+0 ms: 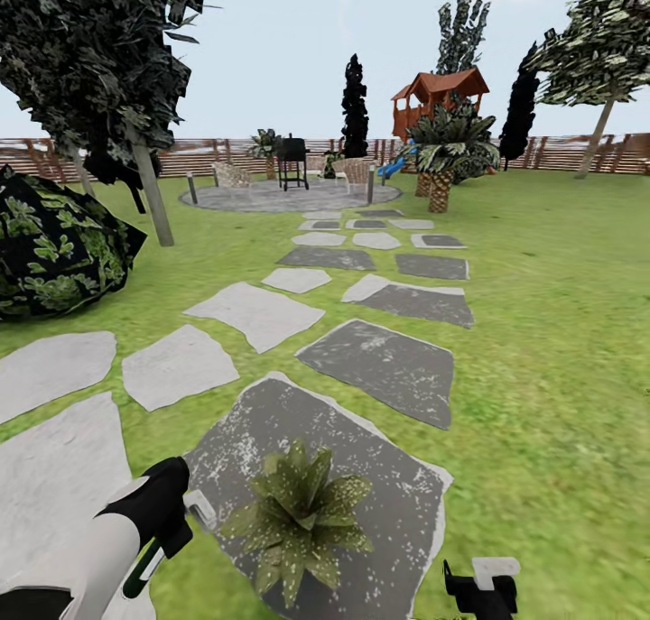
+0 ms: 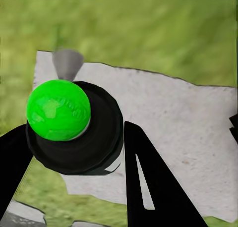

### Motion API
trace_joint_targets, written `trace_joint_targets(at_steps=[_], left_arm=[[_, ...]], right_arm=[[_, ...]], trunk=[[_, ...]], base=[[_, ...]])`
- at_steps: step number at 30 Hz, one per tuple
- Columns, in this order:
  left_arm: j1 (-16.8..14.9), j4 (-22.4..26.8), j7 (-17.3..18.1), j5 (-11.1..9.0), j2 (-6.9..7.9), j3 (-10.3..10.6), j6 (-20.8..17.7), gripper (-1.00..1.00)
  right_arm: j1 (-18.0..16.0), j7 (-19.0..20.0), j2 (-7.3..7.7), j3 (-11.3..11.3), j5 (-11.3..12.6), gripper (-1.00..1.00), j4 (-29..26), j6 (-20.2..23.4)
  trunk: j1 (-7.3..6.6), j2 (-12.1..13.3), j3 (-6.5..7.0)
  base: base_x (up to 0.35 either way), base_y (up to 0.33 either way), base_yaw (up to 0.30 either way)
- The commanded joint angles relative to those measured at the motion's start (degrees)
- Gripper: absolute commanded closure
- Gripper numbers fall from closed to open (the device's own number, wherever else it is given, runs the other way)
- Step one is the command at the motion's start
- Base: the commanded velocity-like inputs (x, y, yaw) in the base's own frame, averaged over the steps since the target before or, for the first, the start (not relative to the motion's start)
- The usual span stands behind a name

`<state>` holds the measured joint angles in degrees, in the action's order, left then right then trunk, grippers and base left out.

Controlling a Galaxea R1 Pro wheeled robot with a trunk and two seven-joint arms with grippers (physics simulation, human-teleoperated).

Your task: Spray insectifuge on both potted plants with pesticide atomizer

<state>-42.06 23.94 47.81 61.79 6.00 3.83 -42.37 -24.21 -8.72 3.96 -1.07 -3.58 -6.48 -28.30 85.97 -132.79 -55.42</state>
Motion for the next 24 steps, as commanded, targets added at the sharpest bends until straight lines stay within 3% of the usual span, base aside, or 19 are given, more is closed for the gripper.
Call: trace_joint_targets(at_steps=[1,10,24], left_arm=[[0.03,0.14,0.53,0.26,0.06,0.41,-0.16,1.0],[0.05,0.14,0.45,0.26,0.15,0.56,-0.16,1.0],[0.11,0.14,0.37,0.26,0.14,0.54,-0.11,1.0]], right_arm=[[-0.05,-0.42,-0.01,-0.09,-0.38,-1.0,0.06,-0.09],[-0.05,-0.42,-0.01,-0.12,-0.38,-1.0,0.06,-0.09],[-0.05,-0.42,-0.01,-0.14,-0.38,-1.0,0.06,-0.09]], trunk=[[-0.01,-0.02,-0.05],[-0.01,-0.02,-0.05],[-0.01,-0.02,0.05]], base=[[0.0,0.0,-0.248],[-0.045,0.032,-0.263],[-0.032,0.263,-0.149]])
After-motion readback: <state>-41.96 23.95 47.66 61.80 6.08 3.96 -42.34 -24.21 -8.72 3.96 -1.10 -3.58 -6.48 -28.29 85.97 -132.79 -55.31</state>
